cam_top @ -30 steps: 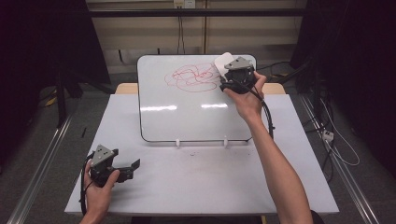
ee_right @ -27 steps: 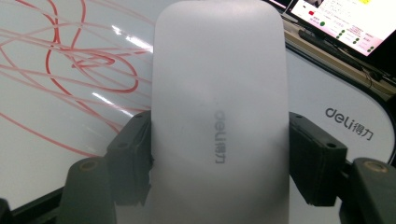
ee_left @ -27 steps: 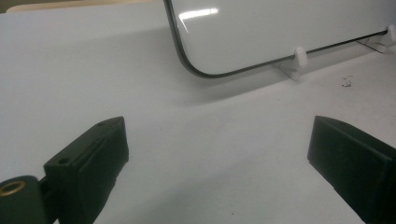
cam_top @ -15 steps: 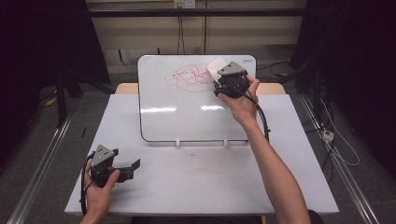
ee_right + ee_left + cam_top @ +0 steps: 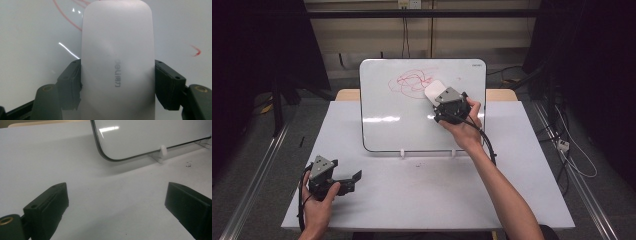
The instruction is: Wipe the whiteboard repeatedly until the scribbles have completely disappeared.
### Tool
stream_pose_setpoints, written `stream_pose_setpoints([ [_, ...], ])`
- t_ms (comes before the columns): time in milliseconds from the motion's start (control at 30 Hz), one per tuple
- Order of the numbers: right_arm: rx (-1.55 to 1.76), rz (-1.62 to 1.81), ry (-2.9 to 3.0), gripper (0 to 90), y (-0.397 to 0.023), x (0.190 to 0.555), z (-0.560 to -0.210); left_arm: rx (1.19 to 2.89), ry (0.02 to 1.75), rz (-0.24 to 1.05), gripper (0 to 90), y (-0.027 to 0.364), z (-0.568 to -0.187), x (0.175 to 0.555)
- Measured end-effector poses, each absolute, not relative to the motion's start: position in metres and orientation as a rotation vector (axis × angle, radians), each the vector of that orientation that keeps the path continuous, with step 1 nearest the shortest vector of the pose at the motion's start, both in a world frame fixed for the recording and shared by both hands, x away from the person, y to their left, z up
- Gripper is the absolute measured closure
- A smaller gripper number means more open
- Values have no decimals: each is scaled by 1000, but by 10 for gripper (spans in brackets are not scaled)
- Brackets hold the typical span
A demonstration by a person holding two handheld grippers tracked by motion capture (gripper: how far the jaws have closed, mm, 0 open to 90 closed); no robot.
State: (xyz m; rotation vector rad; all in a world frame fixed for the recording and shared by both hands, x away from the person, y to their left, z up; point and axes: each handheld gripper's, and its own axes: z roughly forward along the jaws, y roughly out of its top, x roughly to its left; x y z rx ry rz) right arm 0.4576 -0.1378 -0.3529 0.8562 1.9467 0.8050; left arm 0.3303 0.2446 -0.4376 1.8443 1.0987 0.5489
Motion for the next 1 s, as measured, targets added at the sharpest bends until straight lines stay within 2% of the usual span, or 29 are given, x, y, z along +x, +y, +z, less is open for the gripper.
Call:
stream_pose_setpoints([
  [233,807,789,1976,315,-129,443,-368,1850,1099,546,49,245,-438,331],
  [500,826,774,1981,315,-132,447,-363,1842,1103,547,50,246,-438,331],
  [833,961,798,1906,315,-165,466,-338,1838,1103,542,50,247,-438,330],
  [1000,1073,809,1841,315,-195,479,-318,1839,1105,546,49,247,-438,330],
])
